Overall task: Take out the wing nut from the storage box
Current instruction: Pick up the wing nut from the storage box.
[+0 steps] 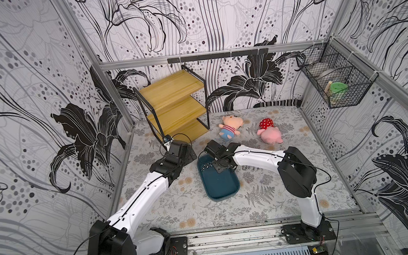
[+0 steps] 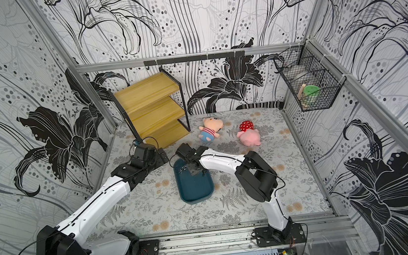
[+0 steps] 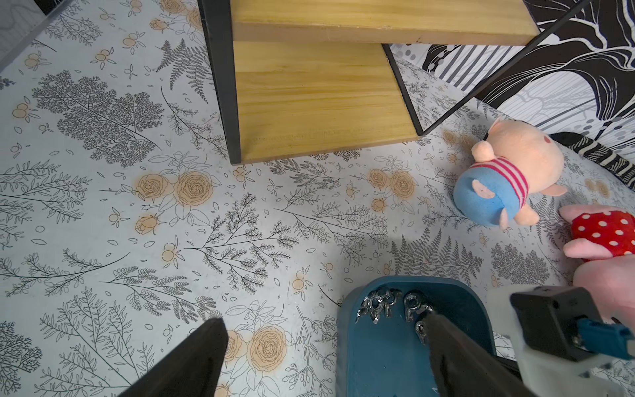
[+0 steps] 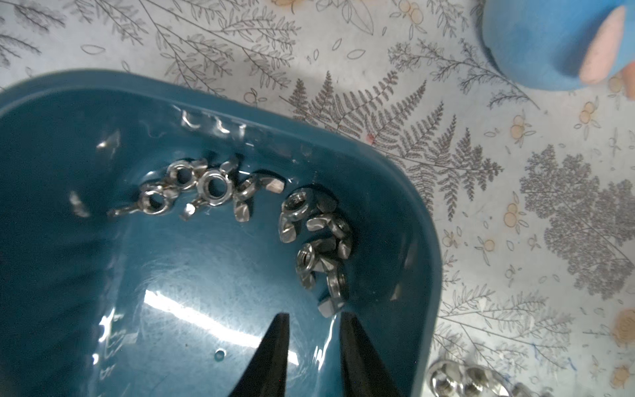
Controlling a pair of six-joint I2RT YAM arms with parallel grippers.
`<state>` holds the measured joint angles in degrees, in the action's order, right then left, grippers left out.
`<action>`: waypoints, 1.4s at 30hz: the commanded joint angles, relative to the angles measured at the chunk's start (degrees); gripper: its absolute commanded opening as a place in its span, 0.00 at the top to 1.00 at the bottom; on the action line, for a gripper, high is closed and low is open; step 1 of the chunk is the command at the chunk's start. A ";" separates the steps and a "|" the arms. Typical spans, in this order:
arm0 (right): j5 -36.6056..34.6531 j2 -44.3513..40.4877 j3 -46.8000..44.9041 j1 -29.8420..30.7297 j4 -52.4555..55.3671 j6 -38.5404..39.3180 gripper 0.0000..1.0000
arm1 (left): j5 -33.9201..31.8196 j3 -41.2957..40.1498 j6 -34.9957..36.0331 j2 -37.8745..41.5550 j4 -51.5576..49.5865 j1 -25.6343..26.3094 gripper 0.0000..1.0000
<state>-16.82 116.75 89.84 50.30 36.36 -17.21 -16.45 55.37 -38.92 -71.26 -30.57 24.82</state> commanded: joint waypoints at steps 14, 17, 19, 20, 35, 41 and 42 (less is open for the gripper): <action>-3.10 5.84 8.04 0.32 8.95 -1.49 0.64 | -1.75 -1.35 0.51 2.12 -0.19 0.14 0.05; -2.71 6.55 8.42 0.26 9.11 -2.18 0.63 | -1.66 -1.41 0.58 2.35 -0.37 0.04 0.05; -2.43 7.06 8.46 0.28 9.08 -2.89 0.63 | -1.57 -1.50 0.66 2.51 -0.45 0.05 0.05; -2.27 7.26 8.51 0.32 9.09 -3.12 0.62 | -1.57 -1.50 0.68 2.60 -0.54 -0.09 0.05; 0.61 10.74 10.01 0.23 9.10 -4.72 0.57 | -1.17 -1.98 1.17 4.10 -0.99 -1.00 0.05; 5.23 9.43 8.30 0.23 6.81 -5.02 0.57 | -1.20 -2.16 1.12 4.08 -0.90 -1.13 0.05; 5.64 9.00 7.92 0.23 6.31 -5.10 0.57 | -1.13 -2.20 1.12 4.04 -0.77 -1.09 0.05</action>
<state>-14.11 126.72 98.76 50.30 43.31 -20.95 -17.10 54.00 -38.70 -68.05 -31.73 23.99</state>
